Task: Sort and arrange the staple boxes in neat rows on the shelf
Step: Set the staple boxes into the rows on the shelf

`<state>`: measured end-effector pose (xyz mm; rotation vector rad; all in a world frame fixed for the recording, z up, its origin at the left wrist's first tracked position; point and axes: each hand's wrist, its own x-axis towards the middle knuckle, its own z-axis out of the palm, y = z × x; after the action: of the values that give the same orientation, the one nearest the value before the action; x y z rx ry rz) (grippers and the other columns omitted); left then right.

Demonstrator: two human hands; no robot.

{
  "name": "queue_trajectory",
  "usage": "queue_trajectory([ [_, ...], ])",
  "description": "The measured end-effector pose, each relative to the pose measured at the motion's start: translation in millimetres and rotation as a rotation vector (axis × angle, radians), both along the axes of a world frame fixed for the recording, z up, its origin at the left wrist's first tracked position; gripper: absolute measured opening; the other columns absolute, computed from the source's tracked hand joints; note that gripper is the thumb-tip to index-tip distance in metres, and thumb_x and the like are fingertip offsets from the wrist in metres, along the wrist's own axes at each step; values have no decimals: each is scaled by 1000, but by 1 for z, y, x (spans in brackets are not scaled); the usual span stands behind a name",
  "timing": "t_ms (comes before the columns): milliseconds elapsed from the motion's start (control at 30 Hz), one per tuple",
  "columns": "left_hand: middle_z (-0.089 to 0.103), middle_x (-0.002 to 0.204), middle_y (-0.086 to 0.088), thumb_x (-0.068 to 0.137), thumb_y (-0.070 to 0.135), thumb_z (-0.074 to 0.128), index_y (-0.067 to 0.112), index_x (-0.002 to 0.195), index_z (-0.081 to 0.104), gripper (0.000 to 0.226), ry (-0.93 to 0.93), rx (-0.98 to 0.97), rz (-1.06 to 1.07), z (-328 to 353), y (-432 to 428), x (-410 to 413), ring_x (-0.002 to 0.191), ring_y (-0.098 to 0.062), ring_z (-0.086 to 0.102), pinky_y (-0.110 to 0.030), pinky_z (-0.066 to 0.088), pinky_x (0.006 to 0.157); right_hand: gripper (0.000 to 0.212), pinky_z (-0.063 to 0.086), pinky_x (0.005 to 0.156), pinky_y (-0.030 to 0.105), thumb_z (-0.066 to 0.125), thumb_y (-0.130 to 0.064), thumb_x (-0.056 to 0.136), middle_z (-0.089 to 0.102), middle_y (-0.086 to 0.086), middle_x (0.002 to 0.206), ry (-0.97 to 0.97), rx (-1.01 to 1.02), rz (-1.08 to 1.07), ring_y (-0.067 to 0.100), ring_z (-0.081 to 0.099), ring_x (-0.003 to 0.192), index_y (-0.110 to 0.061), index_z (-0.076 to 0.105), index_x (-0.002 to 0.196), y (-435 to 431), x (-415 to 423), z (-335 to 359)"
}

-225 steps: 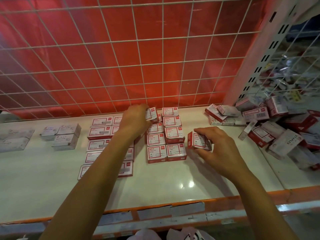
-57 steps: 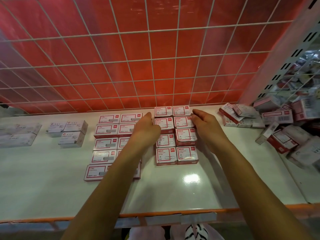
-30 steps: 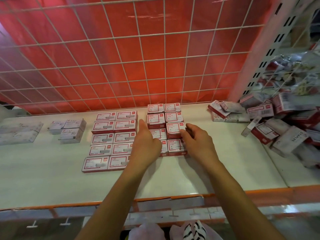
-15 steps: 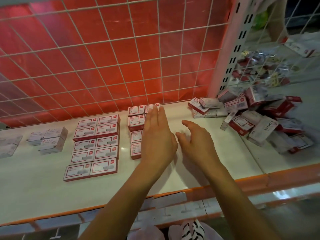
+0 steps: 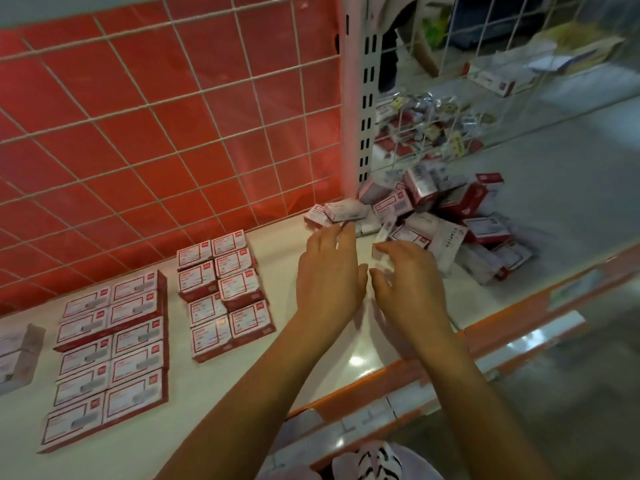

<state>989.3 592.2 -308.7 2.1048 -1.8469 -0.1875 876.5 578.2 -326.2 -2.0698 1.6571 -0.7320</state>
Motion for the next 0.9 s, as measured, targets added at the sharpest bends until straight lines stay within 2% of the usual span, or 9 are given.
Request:
queue_trajectory([
  [100,42,146,-5,93,34,53,19,146,31,59,61,-11,-35,-4,-12,-13,130,-25,40,-35,38,102,34,45,87,37,59,-11,85,59,8,117,-48,-23,-120,28,52,109,-15,61,119,-7,-17,-1],
  [267,55,133,-3,94,43,51,21,137,42,49,145,73,2,-12,-35,-27,116,-24,54,-36,47,88,32,42,79,33,61,-14,86,54,8,114,-108,-38,-323,25,51,106,-12,54,118,-11,-42,-7],
  [367,61,114,-4,97,47,41,18,122,53,40,153,93,33,-19,-46,-30,97,-22,58,-31,43,71,36,40,77,30,64,-20,85,49,6,115,-123,9,-432,24,49,106,-13,47,115,-14,-48,-14],
  [500,64,111,-6,100,48,30,17,119,58,46,134,97,30,-27,-55,-33,97,-24,60,-35,47,77,46,44,78,36,67,-31,83,49,6,117,-128,48,-477,25,48,108,-13,41,116,-17,-48,-24],
  [667,66,108,-5,101,38,36,19,119,52,31,111,57,25,-30,-56,-36,93,-25,62,-33,47,71,70,50,81,43,67,-54,77,50,9,122,-101,40,-495,28,49,112,-12,35,122,-22,-41,-34],
  [733,66,108,-5,100,34,40,20,120,49,26,112,44,16,-32,-54,-36,92,-25,62,-34,49,69,71,50,81,45,69,-53,76,49,12,121,-63,33,-503,31,49,112,-10,35,122,-26,-39,-35],
  [900,64,116,-7,96,30,52,21,123,46,29,132,29,-27,-34,-48,-37,99,-26,59,-36,53,77,72,48,88,48,73,-45,76,47,17,125,-19,49,-509,36,46,117,-8,35,124,-31,-39,-36],
])
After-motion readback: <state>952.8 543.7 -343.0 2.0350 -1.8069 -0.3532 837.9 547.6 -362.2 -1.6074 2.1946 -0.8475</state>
